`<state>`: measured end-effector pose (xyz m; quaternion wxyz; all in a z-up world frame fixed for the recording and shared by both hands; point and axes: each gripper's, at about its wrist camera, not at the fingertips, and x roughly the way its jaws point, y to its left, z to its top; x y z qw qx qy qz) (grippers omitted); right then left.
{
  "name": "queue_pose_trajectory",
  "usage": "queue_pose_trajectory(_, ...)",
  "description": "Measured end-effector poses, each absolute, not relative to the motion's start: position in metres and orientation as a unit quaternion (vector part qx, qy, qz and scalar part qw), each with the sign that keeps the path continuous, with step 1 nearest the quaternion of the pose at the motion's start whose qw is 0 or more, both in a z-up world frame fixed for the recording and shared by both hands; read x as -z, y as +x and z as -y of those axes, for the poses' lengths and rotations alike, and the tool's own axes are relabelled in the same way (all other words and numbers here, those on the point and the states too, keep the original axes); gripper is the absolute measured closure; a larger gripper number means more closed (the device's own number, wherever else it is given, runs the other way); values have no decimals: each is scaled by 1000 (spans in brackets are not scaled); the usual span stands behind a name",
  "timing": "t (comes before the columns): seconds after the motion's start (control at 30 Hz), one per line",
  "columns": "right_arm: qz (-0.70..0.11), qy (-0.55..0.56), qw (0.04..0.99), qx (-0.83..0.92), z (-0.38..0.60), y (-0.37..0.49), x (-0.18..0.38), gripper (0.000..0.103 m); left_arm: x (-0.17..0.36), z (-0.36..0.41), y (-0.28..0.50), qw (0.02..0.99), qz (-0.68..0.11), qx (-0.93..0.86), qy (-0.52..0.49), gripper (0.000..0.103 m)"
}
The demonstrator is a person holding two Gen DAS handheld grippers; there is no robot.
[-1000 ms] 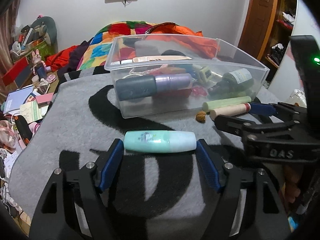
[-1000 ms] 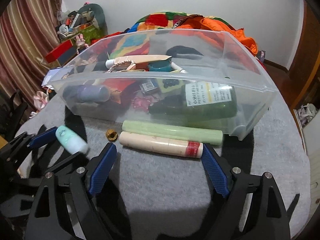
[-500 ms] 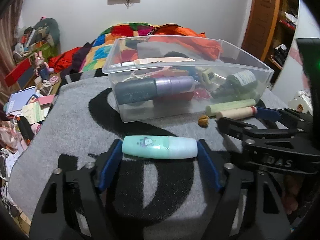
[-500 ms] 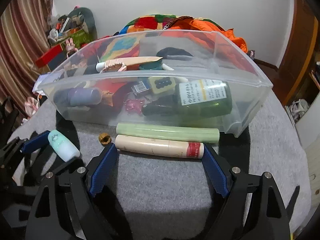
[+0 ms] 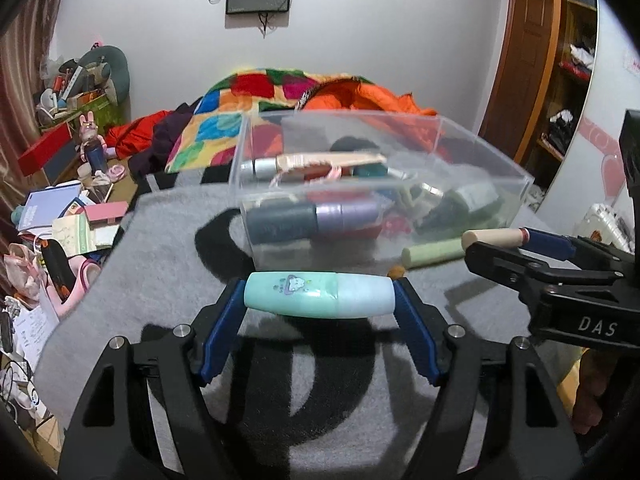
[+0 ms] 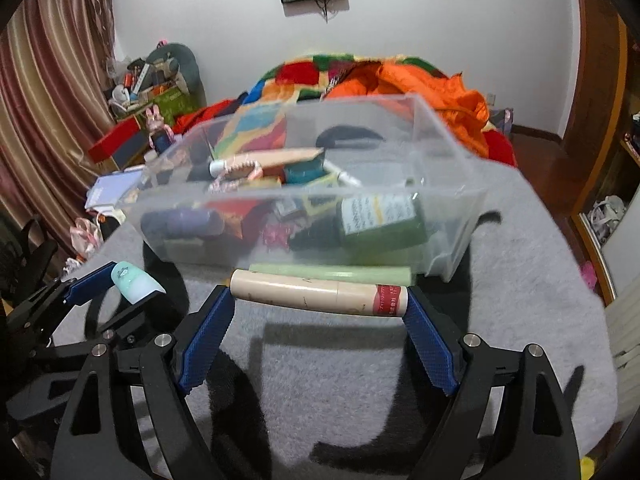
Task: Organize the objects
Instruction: 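Grasp the beige red-capped tube with the right tool while the left lifts the bottle, then carry the bottle and beige tube over the clear box and open both tools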
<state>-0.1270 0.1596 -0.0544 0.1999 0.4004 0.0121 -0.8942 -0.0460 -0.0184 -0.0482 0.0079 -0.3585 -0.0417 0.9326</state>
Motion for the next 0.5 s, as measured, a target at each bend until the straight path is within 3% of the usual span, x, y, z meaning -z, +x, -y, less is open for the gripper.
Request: queue_pose_trajectory(0.5,-18,314,180,932,-180,-131,-3,20,-10,14,-58,27,56,-954,-293,30)
